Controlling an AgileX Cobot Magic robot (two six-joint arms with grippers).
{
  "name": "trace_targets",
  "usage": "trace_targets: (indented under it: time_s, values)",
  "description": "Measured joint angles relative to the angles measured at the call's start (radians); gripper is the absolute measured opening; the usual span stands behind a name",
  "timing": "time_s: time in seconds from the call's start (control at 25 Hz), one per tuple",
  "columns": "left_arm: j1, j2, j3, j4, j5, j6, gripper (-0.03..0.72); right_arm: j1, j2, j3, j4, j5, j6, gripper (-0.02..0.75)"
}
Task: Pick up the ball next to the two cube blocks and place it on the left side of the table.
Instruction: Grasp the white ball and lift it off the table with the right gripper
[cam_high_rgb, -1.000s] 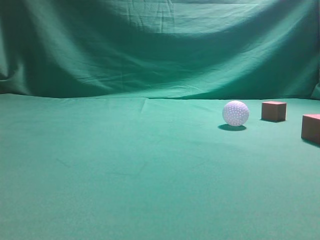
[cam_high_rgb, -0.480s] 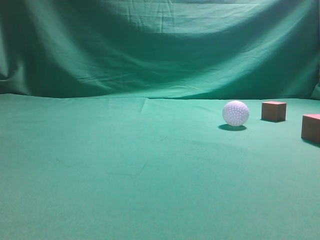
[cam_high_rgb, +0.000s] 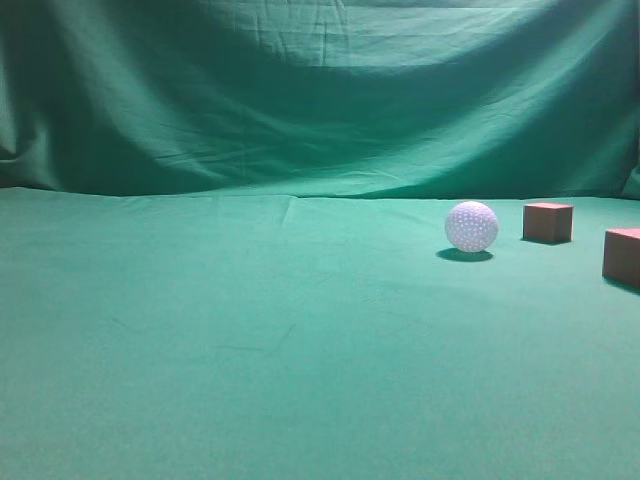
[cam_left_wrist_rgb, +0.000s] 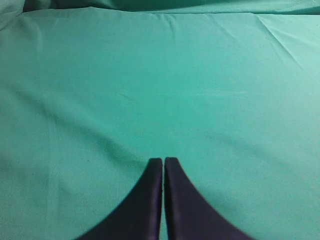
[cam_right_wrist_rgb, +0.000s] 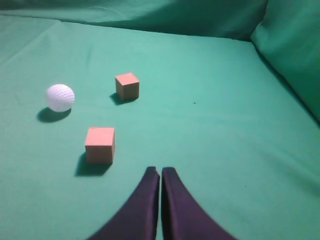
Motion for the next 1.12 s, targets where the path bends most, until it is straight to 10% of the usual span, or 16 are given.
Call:
trace_targets:
  time_s: [0.36, 1.12]
  values:
    - [0.000, 0.000, 0.000, 0.000, 0.000, 0.000, 0.000, 0.000, 0.000, -0.012, 0.229, -0.477, 0.011, 0.000]
    - [0.000, 0.000, 0.000, 0.000, 0.000, 0.000, 0.000, 0.002, 1.006, -0.778, 0.267, 0.358, -0.189, 0.000]
